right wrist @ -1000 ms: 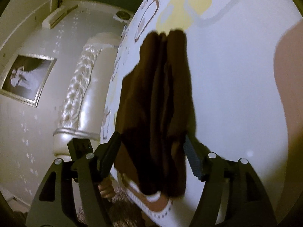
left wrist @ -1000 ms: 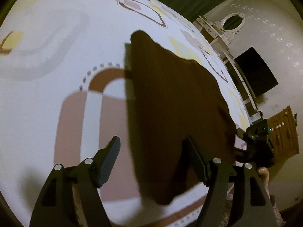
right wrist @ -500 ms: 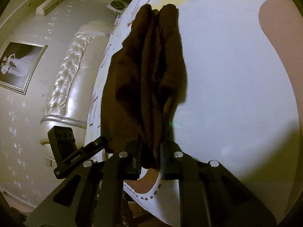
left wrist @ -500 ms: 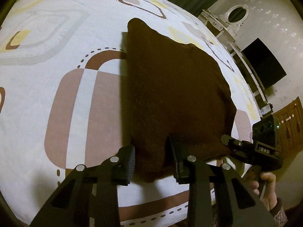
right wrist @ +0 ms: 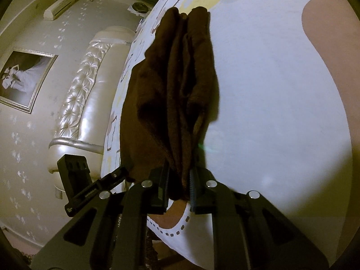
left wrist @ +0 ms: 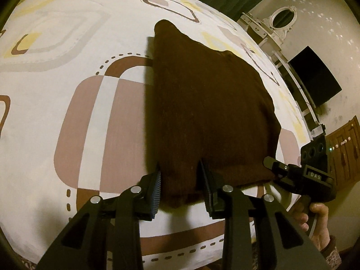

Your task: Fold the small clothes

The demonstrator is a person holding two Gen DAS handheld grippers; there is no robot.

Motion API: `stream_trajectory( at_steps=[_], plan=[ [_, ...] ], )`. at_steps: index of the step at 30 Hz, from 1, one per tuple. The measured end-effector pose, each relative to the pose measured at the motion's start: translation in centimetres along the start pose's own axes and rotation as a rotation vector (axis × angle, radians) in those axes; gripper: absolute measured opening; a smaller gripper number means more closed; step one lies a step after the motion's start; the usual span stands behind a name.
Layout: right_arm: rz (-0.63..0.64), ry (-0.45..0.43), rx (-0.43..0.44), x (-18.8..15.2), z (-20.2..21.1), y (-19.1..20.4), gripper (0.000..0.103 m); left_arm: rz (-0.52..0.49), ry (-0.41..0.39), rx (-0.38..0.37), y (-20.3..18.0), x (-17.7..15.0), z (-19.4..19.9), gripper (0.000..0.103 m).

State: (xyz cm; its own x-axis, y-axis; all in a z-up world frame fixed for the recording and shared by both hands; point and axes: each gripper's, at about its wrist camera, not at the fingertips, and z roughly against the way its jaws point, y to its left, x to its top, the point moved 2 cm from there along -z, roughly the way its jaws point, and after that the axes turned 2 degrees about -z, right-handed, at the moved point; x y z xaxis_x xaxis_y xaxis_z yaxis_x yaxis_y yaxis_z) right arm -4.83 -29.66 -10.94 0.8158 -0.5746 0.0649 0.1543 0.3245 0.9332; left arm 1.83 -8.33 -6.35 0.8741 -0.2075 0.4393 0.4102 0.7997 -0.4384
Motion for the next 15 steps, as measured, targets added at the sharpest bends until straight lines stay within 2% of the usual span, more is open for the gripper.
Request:
stream_trajectory(
  at_steps=[4,6,10,11,13,14,15],
  plan=[
    [0.003,-0.001,-0.004,-0.1,0.0,0.1,0.013,-0.002,-0.003,0.000,0.0,-0.1,0.0,0.032],
    [0.007,0.001,-0.005,-0.2,0.1,0.2,0.013,-0.005,-0.004,-0.007,-0.1,-0.1,-0.1,0.027],
    [0.005,-0.005,0.002,-0.2,0.3,0.1,0.016,0.019,0.005,-0.030,0.1,0.3,0.0,0.027],
    [-0.009,-0.005,0.011,-0.1,0.4,-0.1,0.019,0.036,0.003,-0.044,0.4,0.4,0.2,0.030],
    [-0.042,-0.002,0.058,0.1,0.8,-0.4,0.034,0.089,-0.022,-0.109,1.4,0.8,0.8,0.042],
    [-0.048,-0.016,0.067,0.4,1.3,-0.3,0.040,0.102,-0.033,-0.126,1.9,1.0,1.1,0.055],
    [-0.048,-0.035,0.073,0.6,1.8,-0.3,0.050,0.110,-0.043,-0.131,2.4,1.3,1.2,0.060]
  ],
)
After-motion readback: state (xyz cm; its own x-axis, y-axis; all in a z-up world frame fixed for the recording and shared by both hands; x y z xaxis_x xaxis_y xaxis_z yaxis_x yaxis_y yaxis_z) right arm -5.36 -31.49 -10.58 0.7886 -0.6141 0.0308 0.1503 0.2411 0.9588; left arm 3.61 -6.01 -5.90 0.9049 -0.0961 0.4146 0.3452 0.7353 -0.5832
